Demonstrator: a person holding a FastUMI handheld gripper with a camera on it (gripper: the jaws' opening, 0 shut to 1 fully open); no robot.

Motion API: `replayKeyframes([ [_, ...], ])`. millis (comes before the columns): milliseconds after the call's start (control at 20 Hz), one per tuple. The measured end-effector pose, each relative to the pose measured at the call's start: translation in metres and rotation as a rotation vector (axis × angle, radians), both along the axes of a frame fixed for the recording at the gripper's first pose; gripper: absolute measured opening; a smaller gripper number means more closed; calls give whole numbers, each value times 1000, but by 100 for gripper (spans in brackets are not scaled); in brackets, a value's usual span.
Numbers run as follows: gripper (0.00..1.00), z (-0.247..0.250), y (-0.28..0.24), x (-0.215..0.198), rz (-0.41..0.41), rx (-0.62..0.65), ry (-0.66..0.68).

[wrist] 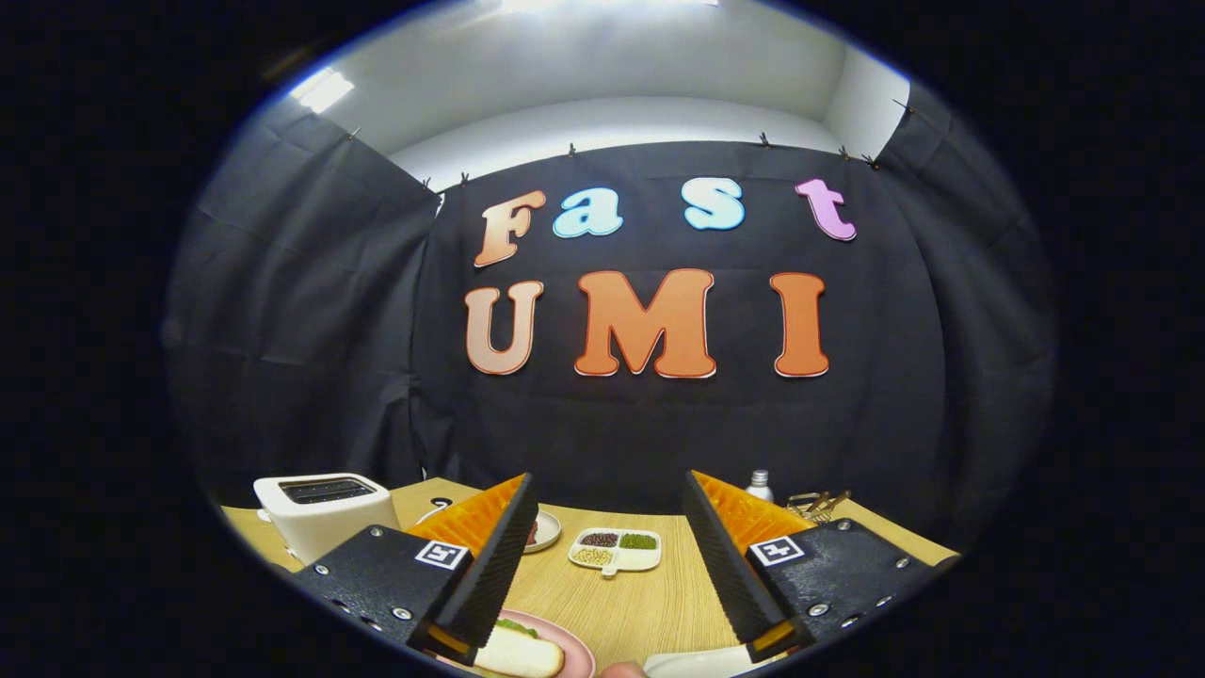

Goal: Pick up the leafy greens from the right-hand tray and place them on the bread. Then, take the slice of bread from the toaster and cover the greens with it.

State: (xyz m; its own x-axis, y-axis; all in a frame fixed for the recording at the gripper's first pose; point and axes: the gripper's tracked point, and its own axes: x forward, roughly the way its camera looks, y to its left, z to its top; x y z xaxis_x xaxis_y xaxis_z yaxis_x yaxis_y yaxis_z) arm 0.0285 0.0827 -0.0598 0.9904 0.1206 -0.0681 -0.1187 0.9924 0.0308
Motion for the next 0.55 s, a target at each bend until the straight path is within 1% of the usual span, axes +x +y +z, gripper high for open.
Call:
replayKeyframes([
  [100,93,4,-4,1,-13,-5,-27],
  [250,93,-5,-10,2,-42,-26,-19],
  [550,93,-12,-8,3,-28,-9,-5],
])
